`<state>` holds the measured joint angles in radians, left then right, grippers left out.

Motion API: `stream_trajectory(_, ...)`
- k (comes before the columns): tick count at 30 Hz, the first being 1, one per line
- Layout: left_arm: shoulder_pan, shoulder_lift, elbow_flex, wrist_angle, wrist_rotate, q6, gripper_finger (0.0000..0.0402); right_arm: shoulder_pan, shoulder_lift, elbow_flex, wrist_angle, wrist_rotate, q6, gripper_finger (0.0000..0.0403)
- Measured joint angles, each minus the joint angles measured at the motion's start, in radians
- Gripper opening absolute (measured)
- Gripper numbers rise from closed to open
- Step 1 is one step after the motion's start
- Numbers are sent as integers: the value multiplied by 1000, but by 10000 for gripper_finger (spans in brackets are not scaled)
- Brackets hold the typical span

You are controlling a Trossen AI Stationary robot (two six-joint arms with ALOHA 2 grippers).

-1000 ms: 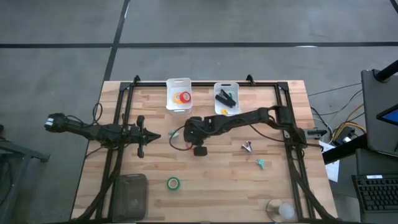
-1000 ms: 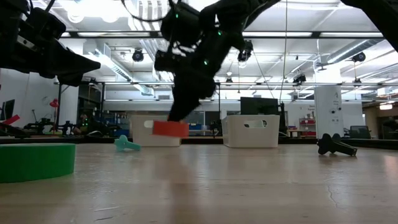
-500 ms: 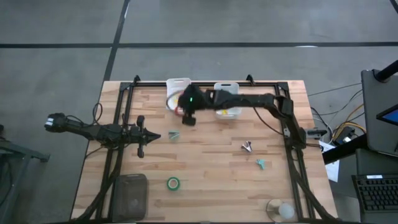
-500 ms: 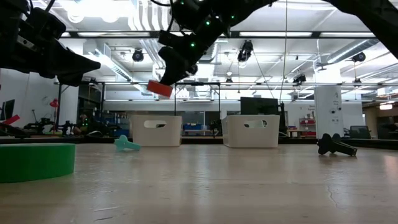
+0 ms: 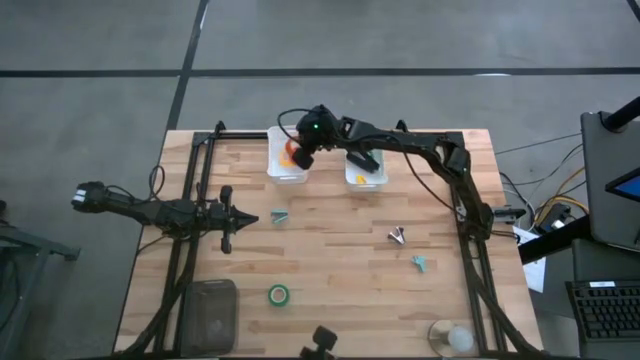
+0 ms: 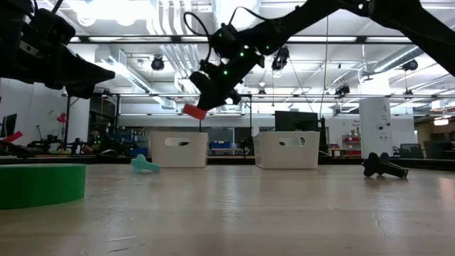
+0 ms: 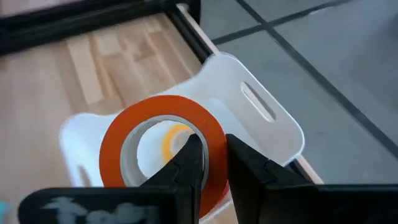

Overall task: Pick and place Stapler, Stapler remover, tape
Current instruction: Put the orange tape into the left white bin

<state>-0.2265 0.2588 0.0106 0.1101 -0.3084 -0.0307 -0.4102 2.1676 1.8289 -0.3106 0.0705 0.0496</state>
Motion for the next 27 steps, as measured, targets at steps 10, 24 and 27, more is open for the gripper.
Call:
stream_trajectory(10,0,0,0,0,0,0,12,-9,57,0,36,-20,8,54)
stream_trajectory(24,0,0,0,1,0,0,12,-8,104,4,22,-52,31,54)
stream_trajectory(27,0,0,0,0,0,0,12,-8,104,4,14,-52,33,54)
